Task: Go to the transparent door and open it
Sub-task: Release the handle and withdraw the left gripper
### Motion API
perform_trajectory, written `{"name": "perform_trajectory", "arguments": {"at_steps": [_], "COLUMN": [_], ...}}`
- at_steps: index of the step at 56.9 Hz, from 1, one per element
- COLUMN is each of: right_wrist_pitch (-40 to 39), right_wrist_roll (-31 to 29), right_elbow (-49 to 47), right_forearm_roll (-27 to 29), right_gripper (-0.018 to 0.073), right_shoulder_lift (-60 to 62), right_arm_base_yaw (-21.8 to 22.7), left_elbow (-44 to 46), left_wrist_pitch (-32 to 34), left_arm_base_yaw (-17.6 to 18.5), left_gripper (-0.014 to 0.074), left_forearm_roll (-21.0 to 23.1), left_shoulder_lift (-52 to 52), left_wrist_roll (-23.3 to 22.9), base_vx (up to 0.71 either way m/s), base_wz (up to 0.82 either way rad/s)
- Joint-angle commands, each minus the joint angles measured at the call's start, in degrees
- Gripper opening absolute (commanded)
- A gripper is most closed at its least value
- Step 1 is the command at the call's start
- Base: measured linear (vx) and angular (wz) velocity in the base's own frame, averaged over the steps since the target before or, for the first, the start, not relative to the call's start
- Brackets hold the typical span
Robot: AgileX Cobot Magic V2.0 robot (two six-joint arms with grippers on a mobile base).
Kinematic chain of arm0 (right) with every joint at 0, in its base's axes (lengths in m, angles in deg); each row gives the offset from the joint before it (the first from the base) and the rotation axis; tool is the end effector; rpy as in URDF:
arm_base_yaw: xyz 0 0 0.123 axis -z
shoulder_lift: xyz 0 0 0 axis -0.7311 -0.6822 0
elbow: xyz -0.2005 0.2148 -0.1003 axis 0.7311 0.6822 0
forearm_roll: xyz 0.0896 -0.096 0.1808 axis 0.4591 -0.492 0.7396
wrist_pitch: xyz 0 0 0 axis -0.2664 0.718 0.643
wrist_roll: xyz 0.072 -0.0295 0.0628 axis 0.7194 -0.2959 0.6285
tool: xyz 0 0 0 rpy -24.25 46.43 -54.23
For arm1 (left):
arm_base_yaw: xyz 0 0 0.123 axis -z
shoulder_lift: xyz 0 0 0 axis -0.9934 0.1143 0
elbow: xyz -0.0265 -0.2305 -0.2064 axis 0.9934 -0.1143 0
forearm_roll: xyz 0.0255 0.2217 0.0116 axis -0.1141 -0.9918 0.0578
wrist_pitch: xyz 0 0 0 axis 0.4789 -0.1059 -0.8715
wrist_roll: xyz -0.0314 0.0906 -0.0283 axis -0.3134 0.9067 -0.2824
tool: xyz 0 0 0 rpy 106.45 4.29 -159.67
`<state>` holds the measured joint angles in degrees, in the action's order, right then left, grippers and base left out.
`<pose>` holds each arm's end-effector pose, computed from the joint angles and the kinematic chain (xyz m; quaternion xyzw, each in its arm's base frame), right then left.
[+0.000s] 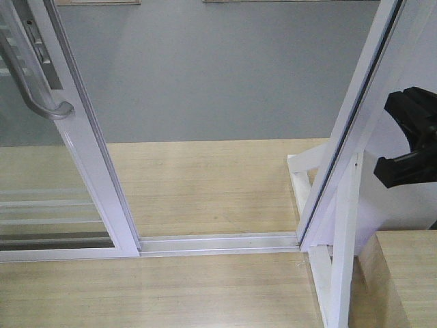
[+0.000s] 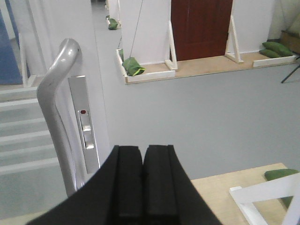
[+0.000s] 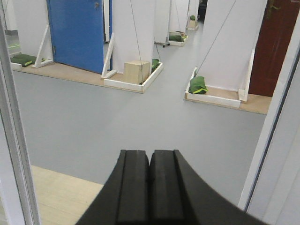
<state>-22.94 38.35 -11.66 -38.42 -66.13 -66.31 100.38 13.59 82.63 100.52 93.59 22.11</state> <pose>0.1072 0.0344 0.3419 -0.1402 0.7190 0.0775 0.6763 0.1266 -0.0146 0.3916 0.0719 0.7507 -0.0367 0.6557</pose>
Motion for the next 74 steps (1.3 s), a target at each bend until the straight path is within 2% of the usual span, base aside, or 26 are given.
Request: {"name": "perform_trajectory", "arguments": {"at_steps": [1, 6, 17, 23, 27, 36, 74], "right_wrist_pitch": [-1.9, 2.2, 12.3, 16.4, 16.4, 16.9, 16.9], "right_wrist_roll": [-1.5, -2.5, -2.4, -2.0, -2.0, -0.9, -0.9], "right_elbow": [-1.8, -1.8, -1.8, -1.7, -1.1, -0.6, -0.6], "right_forearm_roll": [-1.0, -1.1, -1.3, -1.7, -1.7, -0.1, -0.1], "right_gripper": [-0.0004, -0.0004, -0.0004, -0.0004, -0.0004, -0.0004, -0.0004], "right_shoulder_lift": [3.1, 6.6, 14.7, 17.9, 19.1, 19.3, 19.3], "right_arm_base_yaw": [0.1, 0.1, 0.1, 0.1, 0.1, 0.1, 0.1], "left_elbow": [-2.6, -6.1, -12.0, -14.1, -15.1, -15.8, -15.8], "left_wrist_pitch": [-0.7, -6.0, -11.3, -15.1, -16.1, -15.9, -15.9], "left_arm_base_yaw": [0.4, 0.4, 0.4, 0.4, 0.4, 0.4, 0.4], "left_gripper": [0.0, 0.0, 0.0, 0.0, 0.0, 0.0, 0.0], "left_forearm_roll": [1.6, 1.6, 1.4, 0.6, -0.2, 0.0, 0.0], "left_shoulder_lift": [-8.0, -15.1, -28.5, -33.2, -35.2, -36.3, -36.3], "left_wrist_roll": [-1.1, -3.5, -10.0, -10.9, -11.1, -11.2, -11.2], "base_vx": [0.0, 0.0, 0.0, 0.0, 0.0, 0.0, 0.0], "base_wz": [0.0, 0.0, 0.0, 0.0, 0.0, 0.0, 0.0]}}
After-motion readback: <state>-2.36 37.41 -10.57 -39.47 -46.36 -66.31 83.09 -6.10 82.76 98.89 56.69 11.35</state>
